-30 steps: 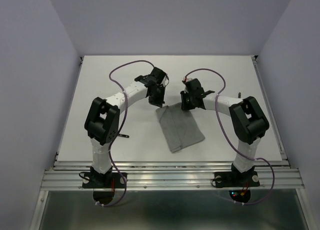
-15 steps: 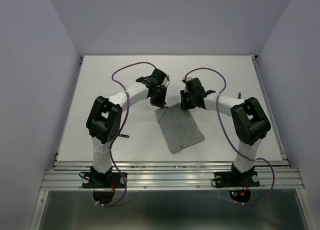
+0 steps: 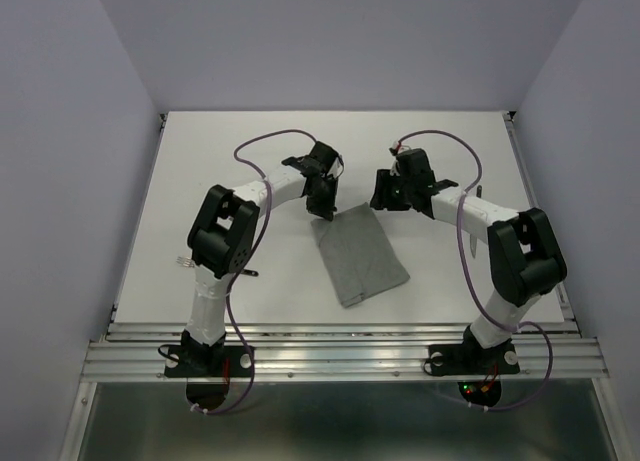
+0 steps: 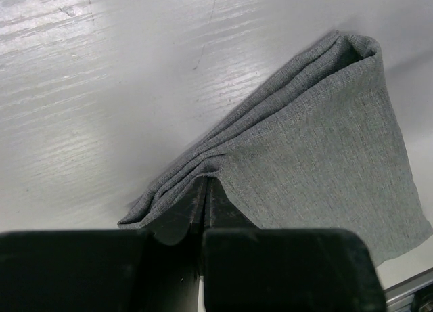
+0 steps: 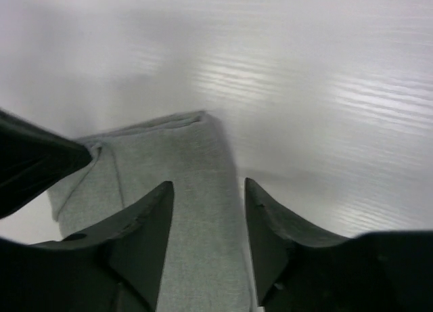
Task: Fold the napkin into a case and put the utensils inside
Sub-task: Pick up the 2/3-rectangle-folded napkin at the center of the board.
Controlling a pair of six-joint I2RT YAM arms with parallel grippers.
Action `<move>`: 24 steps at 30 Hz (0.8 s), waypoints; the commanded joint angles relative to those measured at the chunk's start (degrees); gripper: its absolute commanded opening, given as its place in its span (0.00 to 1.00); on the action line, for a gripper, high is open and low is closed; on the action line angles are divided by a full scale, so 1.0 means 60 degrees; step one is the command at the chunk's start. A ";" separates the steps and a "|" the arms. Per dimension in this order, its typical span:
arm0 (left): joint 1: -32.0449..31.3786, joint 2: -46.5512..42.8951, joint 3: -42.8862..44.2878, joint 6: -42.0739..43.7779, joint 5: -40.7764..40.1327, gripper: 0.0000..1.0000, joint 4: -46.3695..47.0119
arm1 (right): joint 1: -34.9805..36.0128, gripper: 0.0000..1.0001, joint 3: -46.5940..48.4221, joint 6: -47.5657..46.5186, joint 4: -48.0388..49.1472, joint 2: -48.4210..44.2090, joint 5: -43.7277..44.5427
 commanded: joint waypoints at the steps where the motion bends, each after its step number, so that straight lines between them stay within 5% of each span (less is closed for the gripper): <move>1: 0.0001 0.0008 0.0261 -0.0133 0.0070 0.00 0.0282 | -0.0534 0.60 -0.0003 0.0130 0.0499 0.0455 -0.0873; 16: 0.0074 0.0360 0.0202 -0.0235 0.0026 0.00 0.0223 | -0.0418 0.57 0.0570 0.0143 0.1085 0.2171 -0.2823; 24: 0.0162 0.0345 0.0159 -0.0323 0.0040 0.00 0.0194 | -0.0329 0.25 0.0614 0.0641 0.1422 0.2216 -0.3072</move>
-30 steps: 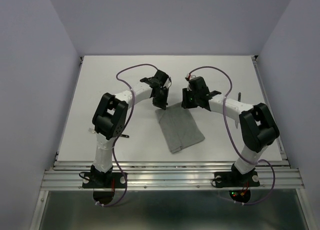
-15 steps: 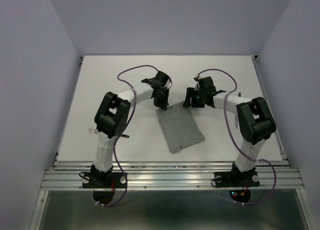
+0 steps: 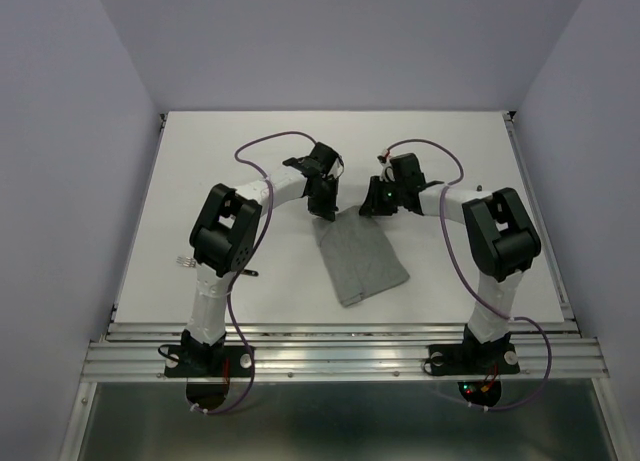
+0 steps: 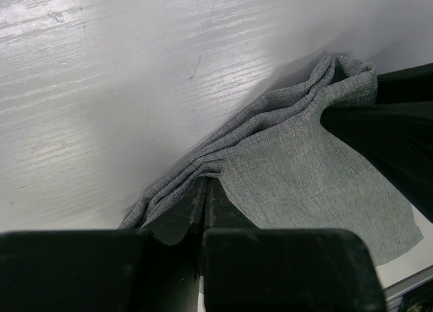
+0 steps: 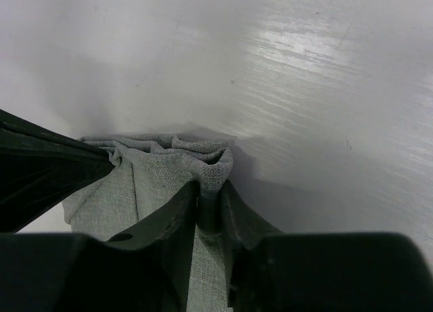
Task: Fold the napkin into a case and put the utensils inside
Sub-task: Pick up the 2/3-rectangle-folded napkin at the center of the board.
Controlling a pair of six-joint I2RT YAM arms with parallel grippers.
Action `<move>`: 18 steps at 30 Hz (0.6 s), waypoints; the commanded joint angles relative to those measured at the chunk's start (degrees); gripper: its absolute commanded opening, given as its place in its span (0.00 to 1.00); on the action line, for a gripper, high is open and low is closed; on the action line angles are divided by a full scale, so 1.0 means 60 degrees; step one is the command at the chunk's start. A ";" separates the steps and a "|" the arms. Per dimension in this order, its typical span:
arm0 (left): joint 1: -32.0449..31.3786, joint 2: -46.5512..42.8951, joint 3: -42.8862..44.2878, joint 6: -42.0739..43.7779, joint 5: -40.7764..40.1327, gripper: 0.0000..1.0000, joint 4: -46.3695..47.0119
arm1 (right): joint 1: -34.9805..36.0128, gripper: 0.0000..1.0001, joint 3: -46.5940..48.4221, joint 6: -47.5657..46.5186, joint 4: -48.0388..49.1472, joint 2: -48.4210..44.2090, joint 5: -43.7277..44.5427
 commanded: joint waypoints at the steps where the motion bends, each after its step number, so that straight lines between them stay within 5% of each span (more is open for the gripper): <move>1: 0.0097 0.0050 0.0140 -0.0024 -0.0138 0.00 -0.0098 | 0.0174 0.22 0.0206 0.0291 0.0231 0.0070 -0.0285; 6: 0.0170 0.0021 0.0140 -0.0098 -0.0153 0.00 -0.0127 | 0.0363 0.02 0.0148 0.0540 0.0274 -0.0441 0.0343; 18: 0.0214 0.0211 0.0082 -0.0142 -0.0153 0.00 -0.0200 | 0.1418 0.01 0.0192 0.1273 0.0114 -0.1351 0.1954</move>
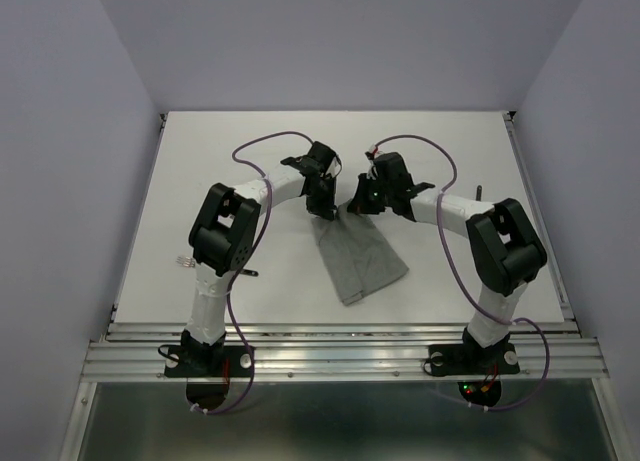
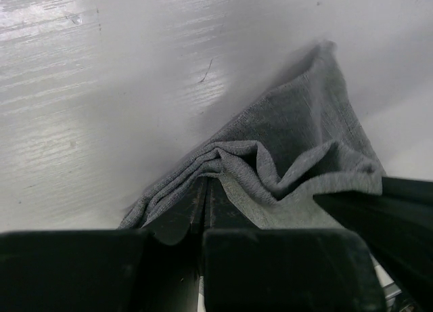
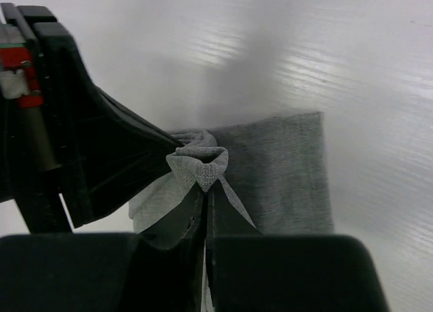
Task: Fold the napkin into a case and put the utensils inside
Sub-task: Pick up the 2/3-rectangle-folded napkin at the center of the board.
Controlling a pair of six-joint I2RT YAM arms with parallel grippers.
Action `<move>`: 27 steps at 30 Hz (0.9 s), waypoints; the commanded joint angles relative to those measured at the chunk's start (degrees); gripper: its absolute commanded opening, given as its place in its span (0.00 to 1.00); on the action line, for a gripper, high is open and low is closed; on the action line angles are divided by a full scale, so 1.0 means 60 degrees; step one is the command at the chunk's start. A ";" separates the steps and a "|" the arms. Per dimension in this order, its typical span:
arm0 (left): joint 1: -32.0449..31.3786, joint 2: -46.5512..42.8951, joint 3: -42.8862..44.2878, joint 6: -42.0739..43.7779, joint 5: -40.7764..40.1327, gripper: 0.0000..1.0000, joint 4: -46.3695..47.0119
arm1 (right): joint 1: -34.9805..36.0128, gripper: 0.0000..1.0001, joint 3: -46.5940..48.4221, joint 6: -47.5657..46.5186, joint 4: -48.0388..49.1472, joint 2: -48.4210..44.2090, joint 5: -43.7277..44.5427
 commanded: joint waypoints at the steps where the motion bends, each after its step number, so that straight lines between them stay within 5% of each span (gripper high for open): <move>1: 0.0068 0.0193 0.0082 0.0015 -0.0196 0.00 -0.0200 | 0.0500 0.01 0.0191 0.0420 0.0132 -0.0502 0.0958; 11: 0.0097 0.0178 -0.0050 -0.0088 -0.0080 0.00 -0.0171 | 0.1204 0.01 0.0601 0.0683 -0.0293 -0.0166 0.1721; 19: 0.0127 0.0178 -0.0167 -0.0059 -0.0050 0.00 -0.0142 | 0.1205 0.12 0.0601 0.0656 -0.0630 -0.0297 0.3023; 22: 0.0127 0.0207 -0.0182 -0.0073 -0.0006 0.00 -0.0112 | 0.1205 0.29 0.0660 0.0391 -0.1026 -0.0429 0.3332; 24: 0.0127 0.0237 -0.0197 -0.0073 -0.0006 0.00 -0.0098 | 0.1205 0.49 0.0616 0.0304 -0.1113 -0.0531 0.3347; 27: 0.0127 0.0237 -0.0226 -0.0073 -0.0020 0.00 -0.0112 | 0.1205 0.53 0.0427 0.0522 -0.1231 -0.0735 0.3887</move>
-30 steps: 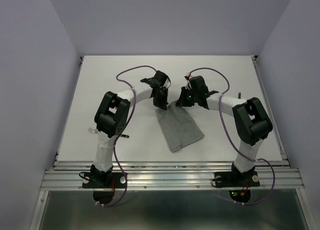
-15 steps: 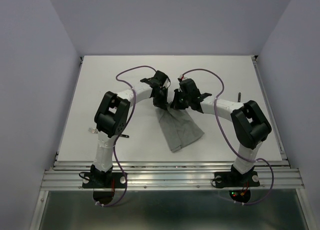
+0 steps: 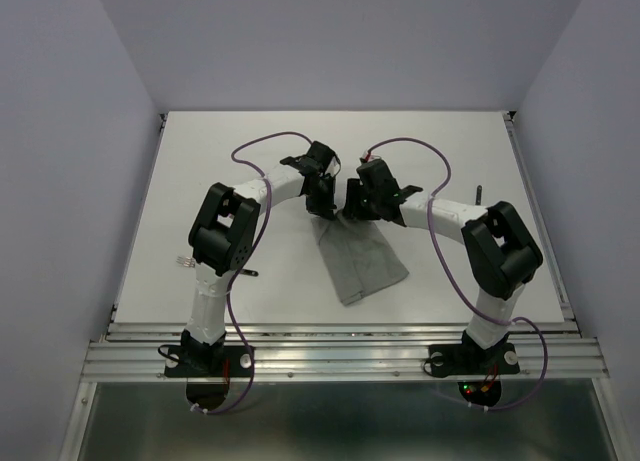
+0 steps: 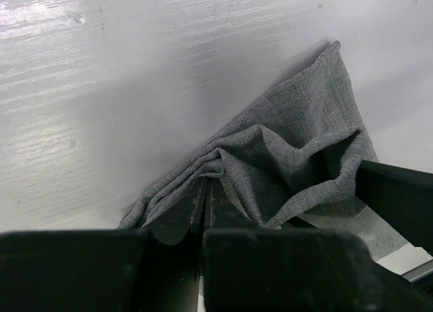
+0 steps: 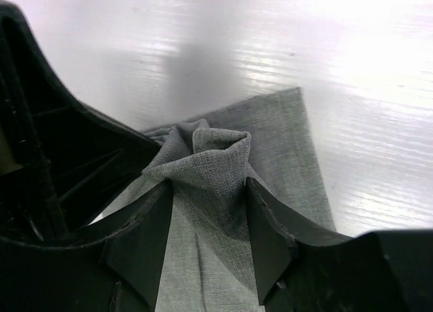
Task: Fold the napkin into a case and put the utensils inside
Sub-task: Pick up the 2/3-rectangle-folded napkin at the center of the board.
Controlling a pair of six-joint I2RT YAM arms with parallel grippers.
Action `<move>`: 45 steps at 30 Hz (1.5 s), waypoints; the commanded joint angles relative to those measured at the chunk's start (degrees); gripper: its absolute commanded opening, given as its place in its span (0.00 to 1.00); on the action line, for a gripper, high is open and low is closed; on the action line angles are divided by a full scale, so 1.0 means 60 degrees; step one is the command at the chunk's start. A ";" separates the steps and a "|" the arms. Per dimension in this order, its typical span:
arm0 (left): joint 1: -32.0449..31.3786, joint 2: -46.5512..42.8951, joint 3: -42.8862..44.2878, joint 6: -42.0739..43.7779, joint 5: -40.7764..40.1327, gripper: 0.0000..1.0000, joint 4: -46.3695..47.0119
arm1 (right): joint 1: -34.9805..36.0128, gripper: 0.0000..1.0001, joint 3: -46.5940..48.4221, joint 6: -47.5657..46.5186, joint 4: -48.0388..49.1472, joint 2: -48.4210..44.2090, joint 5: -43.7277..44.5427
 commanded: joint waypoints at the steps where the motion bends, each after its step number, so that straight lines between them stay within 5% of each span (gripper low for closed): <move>1: 0.0065 0.0233 -0.0222 0.0069 -0.0104 0.00 -0.0116 | 0.0072 0.54 0.0084 0.0108 -0.0287 -0.0674 0.1322; 25: 0.0079 0.0262 -0.0266 0.0098 -0.0104 0.00 -0.0116 | -0.1393 0.52 0.1152 -0.1414 -0.0449 0.1404 -0.1528; 40: 0.0079 0.0292 -0.0237 0.0098 -0.0090 0.00 -0.0116 | -0.1217 0.46 0.1665 -0.2426 -0.1035 0.2181 -0.1354; 45: 0.0079 0.0321 -0.0222 0.0084 -0.0104 0.00 -0.0145 | -0.1217 0.17 0.1548 -0.2324 -0.1020 0.2226 -0.1267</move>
